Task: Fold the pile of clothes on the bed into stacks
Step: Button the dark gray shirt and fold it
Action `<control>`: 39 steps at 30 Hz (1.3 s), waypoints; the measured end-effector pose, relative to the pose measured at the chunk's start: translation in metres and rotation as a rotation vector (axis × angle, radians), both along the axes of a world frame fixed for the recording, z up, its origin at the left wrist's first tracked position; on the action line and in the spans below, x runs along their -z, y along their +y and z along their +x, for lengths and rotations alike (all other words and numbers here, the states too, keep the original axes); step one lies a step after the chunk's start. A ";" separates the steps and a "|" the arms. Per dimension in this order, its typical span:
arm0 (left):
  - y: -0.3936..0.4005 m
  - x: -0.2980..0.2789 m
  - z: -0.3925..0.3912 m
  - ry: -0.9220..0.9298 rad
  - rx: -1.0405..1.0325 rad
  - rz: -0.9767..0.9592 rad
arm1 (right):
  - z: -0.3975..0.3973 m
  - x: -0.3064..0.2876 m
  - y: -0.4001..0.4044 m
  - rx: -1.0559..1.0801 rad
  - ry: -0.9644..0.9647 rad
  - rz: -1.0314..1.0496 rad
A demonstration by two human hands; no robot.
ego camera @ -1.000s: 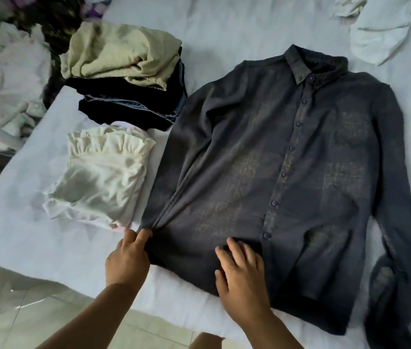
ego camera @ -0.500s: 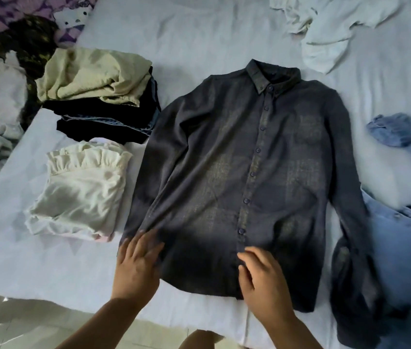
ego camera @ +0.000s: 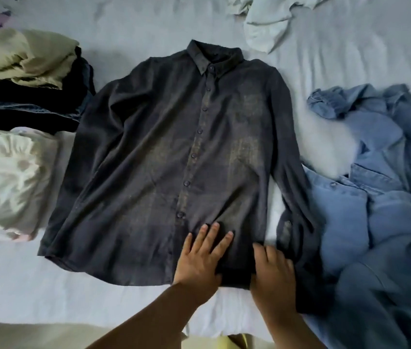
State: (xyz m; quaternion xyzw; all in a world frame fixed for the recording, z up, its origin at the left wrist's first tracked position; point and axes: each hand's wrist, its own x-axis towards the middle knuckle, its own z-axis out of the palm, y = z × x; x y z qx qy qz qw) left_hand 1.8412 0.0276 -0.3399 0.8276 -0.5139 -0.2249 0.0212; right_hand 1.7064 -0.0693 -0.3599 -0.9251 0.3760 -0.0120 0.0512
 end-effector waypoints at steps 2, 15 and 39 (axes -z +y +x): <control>-0.001 -0.001 -0.007 0.030 -0.019 0.159 | -0.009 -0.006 -0.013 -0.023 0.008 -0.021; -0.007 -0.014 -0.055 0.170 0.151 0.074 | -0.077 -0.042 -0.014 -0.050 0.013 0.011; -0.015 -0.037 0.026 0.216 0.189 0.147 | -0.019 -0.090 -0.048 0.351 0.569 0.278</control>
